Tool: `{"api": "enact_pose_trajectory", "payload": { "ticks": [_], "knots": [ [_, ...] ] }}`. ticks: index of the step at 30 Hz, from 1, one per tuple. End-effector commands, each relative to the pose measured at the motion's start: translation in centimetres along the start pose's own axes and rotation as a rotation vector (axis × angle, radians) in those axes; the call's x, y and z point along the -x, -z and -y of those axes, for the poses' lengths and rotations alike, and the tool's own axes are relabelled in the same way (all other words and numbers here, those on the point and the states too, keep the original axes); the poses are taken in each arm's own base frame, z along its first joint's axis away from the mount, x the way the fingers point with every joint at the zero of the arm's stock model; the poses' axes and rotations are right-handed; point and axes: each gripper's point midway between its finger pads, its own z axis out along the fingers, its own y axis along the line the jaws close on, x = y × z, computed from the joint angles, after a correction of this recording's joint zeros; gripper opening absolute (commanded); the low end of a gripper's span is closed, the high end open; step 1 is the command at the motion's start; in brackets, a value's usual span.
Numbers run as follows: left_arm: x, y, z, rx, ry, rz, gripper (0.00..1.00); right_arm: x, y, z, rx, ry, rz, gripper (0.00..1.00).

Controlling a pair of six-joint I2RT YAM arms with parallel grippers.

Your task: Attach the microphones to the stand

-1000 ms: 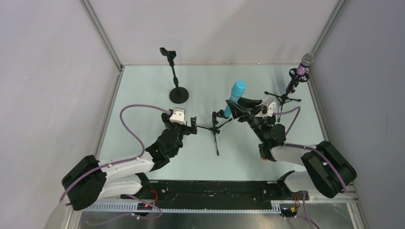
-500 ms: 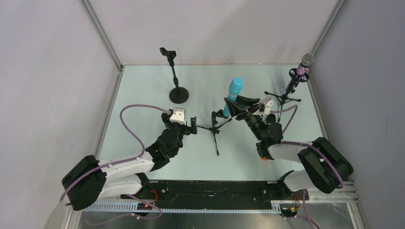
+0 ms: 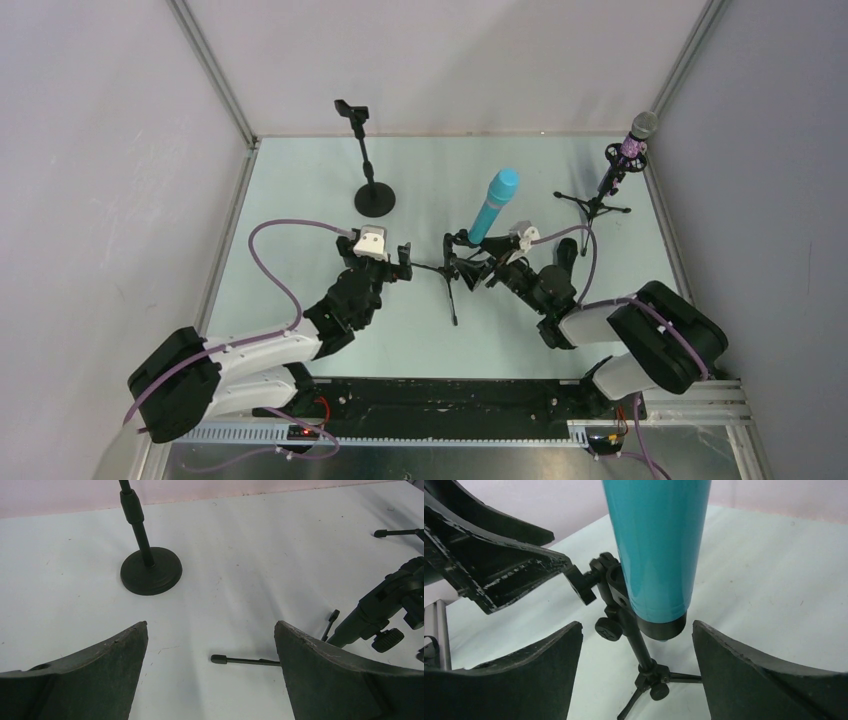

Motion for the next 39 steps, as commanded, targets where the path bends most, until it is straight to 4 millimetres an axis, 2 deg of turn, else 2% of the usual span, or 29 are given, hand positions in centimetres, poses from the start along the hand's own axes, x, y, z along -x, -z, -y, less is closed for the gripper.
{"api": "enact_pose_trajectory", "payload": {
  "ticks": [1, 7, 11, 14, 15, 16, 17, 18, 19, 20, 26, 30, 35, 39],
  "knots": [
    [0.8, 0.0, -0.6, 0.024, 0.008, 0.027, 1.00, 3.2, -0.1, -1.3, 0.049, 0.011, 0.088, 0.88],
    [0.8, 0.1, -0.6, 0.021, 0.008, 0.029, 1.00, 4.7, 0.9, -1.7, 0.049, 0.018, 0.113, 0.98],
    [0.8, 0.0, -0.4, 0.013, 0.009, 0.028, 1.00, 5.5, 2.0, -1.8, 0.034, 0.012, 0.116, 0.99],
    [0.9, -0.1, -0.1, -0.003, 0.009, 0.027, 0.99, 4.6, 3.0, -1.1, -0.016, -0.022, 0.069, 1.00],
    [1.0, -0.2, 0.0, -0.008, 0.009, 0.027, 1.00, 5.0, 3.5, -1.2, -0.017, -0.031, 0.077, 1.00],
    [0.9, -0.2, 0.0, -0.011, 0.005, 0.023, 1.00, 4.2, 3.9, -0.9, -0.038, -0.036, 0.040, 1.00],
    [0.9, -0.3, 0.1, -0.015, 0.000, 0.018, 1.00, 5.0, 4.4, -1.0, -0.039, -0.033, 0.058, 0.99],
    [0.9, -0.3, 0.1, -0.018, -0.002, 0.017, 1.00, 3.9, 4.9, -0.6, -0.067, -0.035, 0.008, 0.99],
    [0.9, -0.3, 0.2, -0.023, -0.004, 0.014, 1.00, 5.0, 5.3, -0.6, -0.075, -0.027, 0.035, 0.99],
    [0.9, -0.3, 0.2, -0.027, -0.004, 0.013, 1.00, 3.8, 5.8, -0.2, -0.101, -0.024, -0.019, 0.99],
    [1.2, -1.0, 0.9, -0.115, 0.042, -0.003, 1.00, 3.5, 8.5, 1.7, -0.222, 0.007, -0.036, 0.99],
    [1.9, -1.8, 1.6, -0.191, 0.099, -0.006, 1.00, 3.3, 8.8, 2.0, -0.233, 0.004, -0.031, 0.99],
    [2.8, -2.8, 2.4, -0.250, 0.074, -0.005, 1.00, 2.9, 8.5, 2.2, -0.239, 0.001, -0.040, 0.99],
    [4.3, -2.8, 4.2, -0.392, 0.100, 0.001, 1.00, 2.7, 8.7, 2.3, -0.243, -0.003, -0.043, 1.00]
  ]
}}
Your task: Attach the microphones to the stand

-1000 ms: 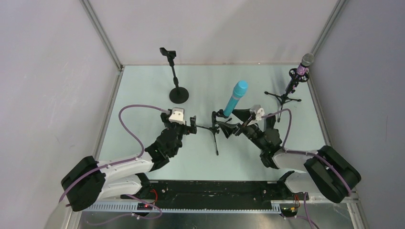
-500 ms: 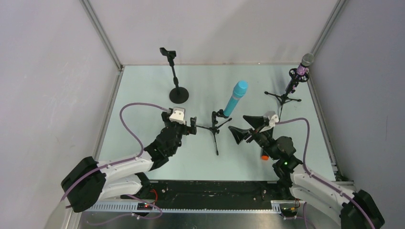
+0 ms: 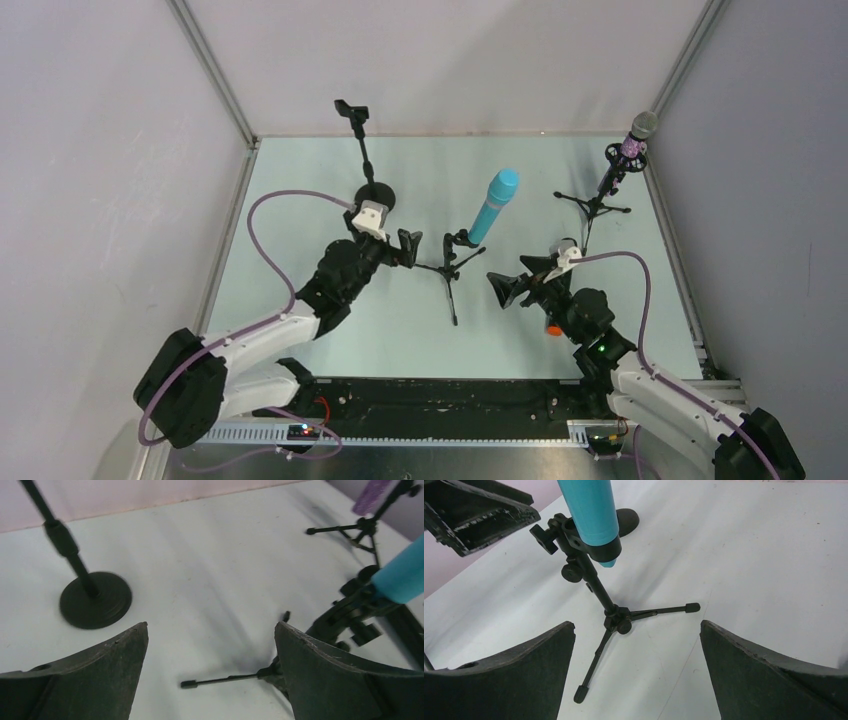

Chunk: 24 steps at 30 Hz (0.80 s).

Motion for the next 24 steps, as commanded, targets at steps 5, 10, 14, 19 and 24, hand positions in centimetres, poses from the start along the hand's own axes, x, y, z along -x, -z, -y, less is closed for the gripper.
{"api": "enact_pose_trajectory", "payload": {
  "ticks": [5, 10, 14, 19, 24],
  "knots": [
    [5.5, -1.1, 5.4, -0.381, 0.089, 0.044, 1.00, 0.6, 0.0, 0.2, -0.007, 0.006, 0.028, 0.99],
    [7.6, -0.6, 8.5, -0.586, 0.036, 0.065, 1.00, 0.5, -0.1, 0.2, -0.004, 0.002, 0.023, 0.99],
    [7.9, 0.3, 11.0, -0.763, 0.009, 0.050, 1.00, 0.5, -0.1, 0.3, -0.007, 0.002, 0.021, 1.00],
    [6.8, 0.7, 12.1, -0.864, -0.040, 0.033, 1.00, 0.5, -0.1, 0.3, -0.005, -0.007, 0.020, 0.99],
    [5.6, 1.4, 12.0, -0.903, -0.166, 0.070, 1.00, 0.3, -0.2, 0.5, -0.007, -0.018, 0.016, 0.99]
  ]
}}
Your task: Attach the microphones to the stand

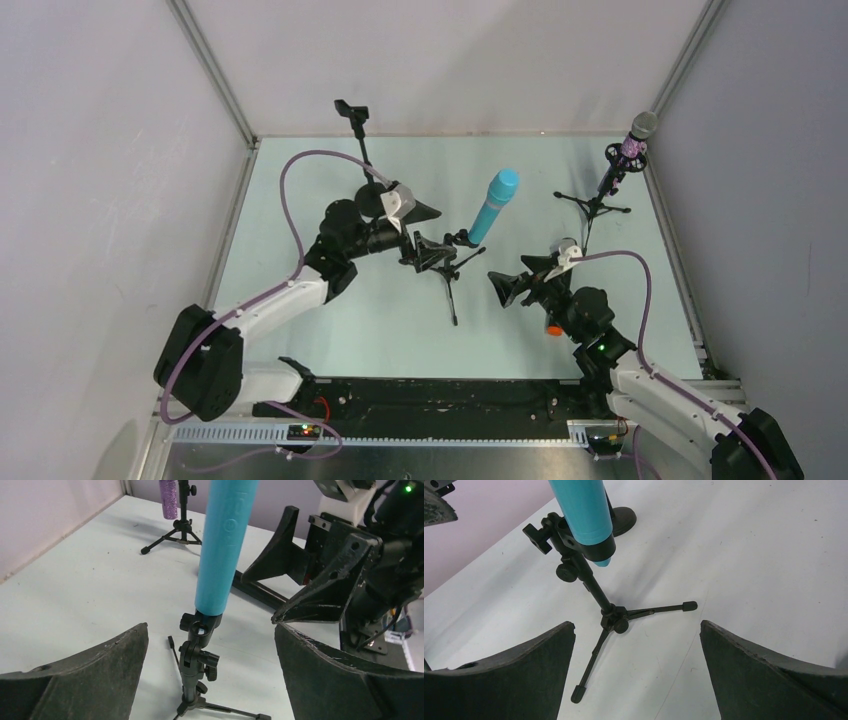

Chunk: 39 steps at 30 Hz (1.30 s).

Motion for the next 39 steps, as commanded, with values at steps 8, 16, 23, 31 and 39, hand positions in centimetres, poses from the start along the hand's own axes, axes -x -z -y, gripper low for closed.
{"api": "enact_pose_trajectory", "payload": {
  "ticks": [8, 16, 23, 31, 39],
  "knots": [
    [-0.9, 0.3, 0.4, -0.092, -0.260, -0.005, 1.00, 0.5, -0.3, -0.1, 0.025, -0.023, 0.012, 0.99],
    [-3.0, -1.3, -0.9, -0.114, -0.243, -0.053, 0.97, 0.5, -0.1, -0.1, 0.029, -0.021, 0.012, 1.00],
    [-3.7, -2.6, -1.6, -0.135, -0.206, -0.071, 0.90, 0.5, -0.2, -0.1, 0.030, -0.025, 0.013, 0.99],
    [-3.7, -3.5, -2.0, -0.151, -0.186, -0.072, 0.74, 0.4, -0.3, 0.0, 0.027, -0.033, 0.007, 0.99],
    [-4.3, -3.7, -2.1, -0.156, -0.151, -0.084, 0.69, 0.4, -0.4, 0.1, 0.027, -0.040, 0.005, 0.99]
  ]
}}
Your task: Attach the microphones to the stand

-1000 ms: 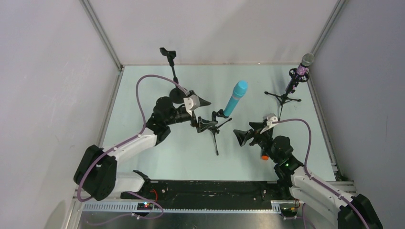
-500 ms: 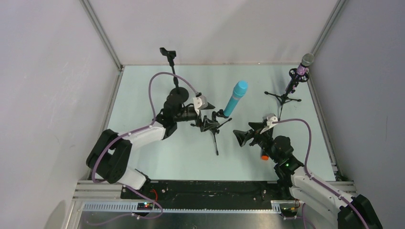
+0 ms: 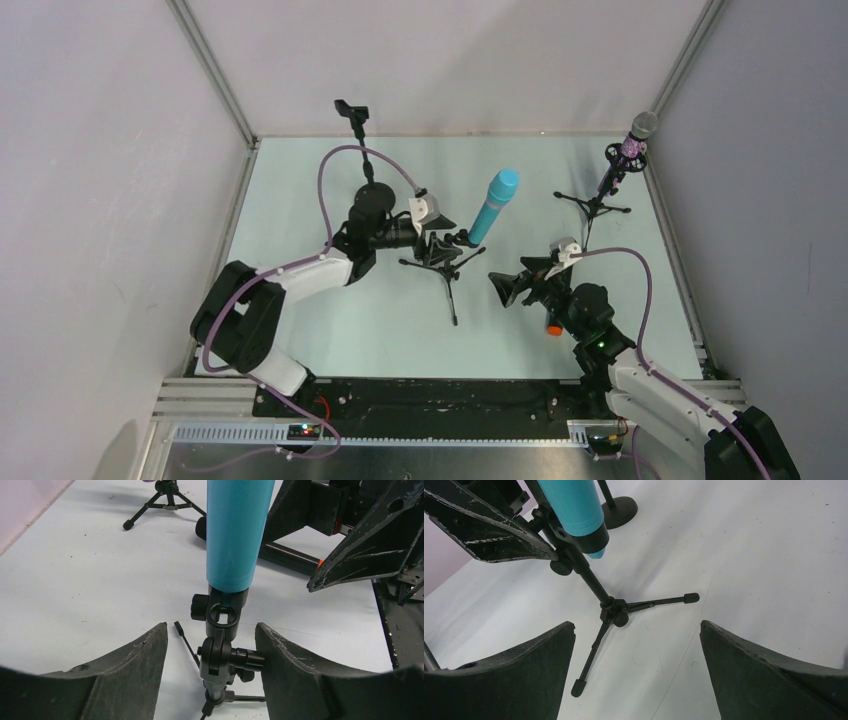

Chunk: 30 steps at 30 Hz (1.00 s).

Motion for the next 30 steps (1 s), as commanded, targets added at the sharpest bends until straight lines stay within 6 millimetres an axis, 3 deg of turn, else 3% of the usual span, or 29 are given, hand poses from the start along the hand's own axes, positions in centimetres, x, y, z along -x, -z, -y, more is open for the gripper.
{"api": "enact_pose_trajectory", "payload": {
  "ticks": [1, 9, 17, 23, 30],
  "knots": [
    [1.8, -0.4, -0.4, -0.017, -0.021, 0.040, 0.68, 1.3, -0.2, -0.4, 0.017, -0.011, 0.043, 0.99],
    [1.9, -0.6, -0.4, -0.039, 0.013, 0.042, 0.46, 1.2, -0.2, -0.3, 0.016, -0.012, 0.040, 0.99],
    [2.7, -0.4, 0.3, -0.055, 0.075, 0.053, 0.08, 1.2, -0.2, -0.9, 0.048, 0.009, 0.036, 0.99],
    [3.9, 0.3, 0.2, -0.010, 0.072, 0.072, 0.00, 1.2, -0.3, -2.2, 0.107, 0.049, 0.026, 0.99],
    [5.6, 1.2, 1.0, -0.001, 0.102, 0.103, 0.00, 1.8, -0.6, -4.8, 0.205, 0.078, 0.035, 0.97]
  ]
}}
